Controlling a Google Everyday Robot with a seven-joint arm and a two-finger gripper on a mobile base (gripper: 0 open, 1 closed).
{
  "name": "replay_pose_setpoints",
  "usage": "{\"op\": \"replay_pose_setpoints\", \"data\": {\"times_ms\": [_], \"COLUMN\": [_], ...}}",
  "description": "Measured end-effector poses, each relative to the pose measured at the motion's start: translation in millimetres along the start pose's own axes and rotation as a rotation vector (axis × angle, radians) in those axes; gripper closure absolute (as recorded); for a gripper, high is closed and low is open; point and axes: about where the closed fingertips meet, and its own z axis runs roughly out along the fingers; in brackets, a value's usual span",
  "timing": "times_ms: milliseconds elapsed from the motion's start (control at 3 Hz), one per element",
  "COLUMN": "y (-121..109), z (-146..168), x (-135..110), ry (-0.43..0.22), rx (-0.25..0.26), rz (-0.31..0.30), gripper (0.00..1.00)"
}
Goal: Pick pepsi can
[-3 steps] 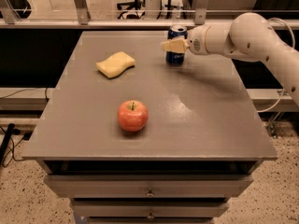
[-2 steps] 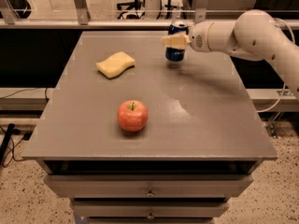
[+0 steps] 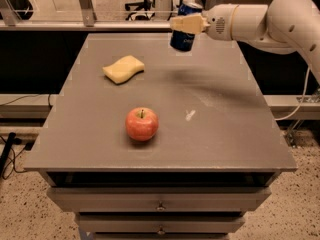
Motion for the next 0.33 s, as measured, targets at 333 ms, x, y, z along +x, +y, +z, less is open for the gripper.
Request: {"op": "replay_pose_setpoints", "data": {"times_ms": [333], "y": [5.7], "z": [0.6], "x": [-1.2], "ry": [-0.001], "rx": [-0.021], "rz": [0.015], "gripper": [1.0]}}
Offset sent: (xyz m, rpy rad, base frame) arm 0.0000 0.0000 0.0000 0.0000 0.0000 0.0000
